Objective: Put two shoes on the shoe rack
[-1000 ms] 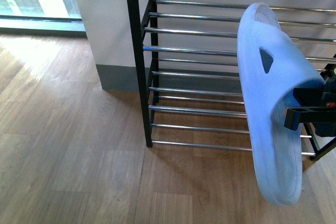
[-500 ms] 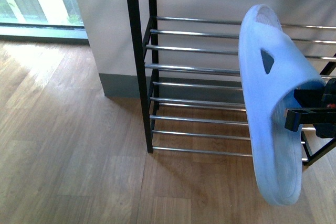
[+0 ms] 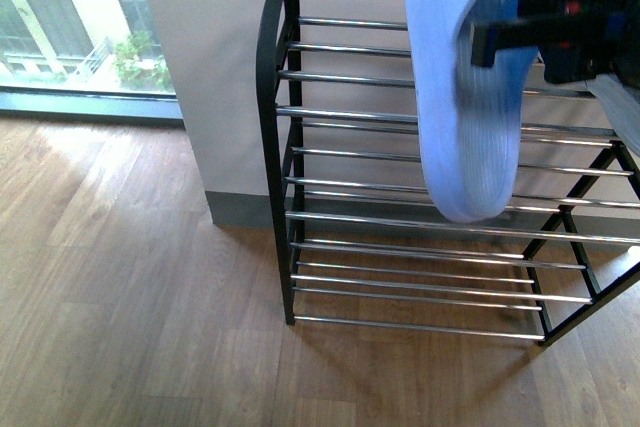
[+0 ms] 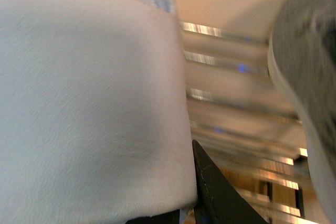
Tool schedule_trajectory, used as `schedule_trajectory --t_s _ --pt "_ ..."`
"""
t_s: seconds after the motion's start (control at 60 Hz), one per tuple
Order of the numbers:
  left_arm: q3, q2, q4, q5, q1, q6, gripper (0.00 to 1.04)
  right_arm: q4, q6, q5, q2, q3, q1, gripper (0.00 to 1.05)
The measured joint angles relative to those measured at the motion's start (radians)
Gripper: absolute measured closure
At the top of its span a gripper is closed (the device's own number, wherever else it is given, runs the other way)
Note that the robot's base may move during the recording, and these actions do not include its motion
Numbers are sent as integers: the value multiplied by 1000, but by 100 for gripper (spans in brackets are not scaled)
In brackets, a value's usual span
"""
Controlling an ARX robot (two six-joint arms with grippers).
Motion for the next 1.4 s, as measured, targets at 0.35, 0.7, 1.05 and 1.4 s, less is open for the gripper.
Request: schedule_trajectory --t_s 0.35,0.7,1.05,1.4 --pt "0 0 0 -1 0 0 103 15 -144 92 51 46 16 103" --pt "0 0 0 -1 0 0 103 -101 -425 207 194 260 20 103" --pt "0 0 0 -1 0 0 103 -229 -621 214 368 421 -39 103" --pt "0 0 0 -1 0 0 103 -380 -704 231 435 605 -117 103"
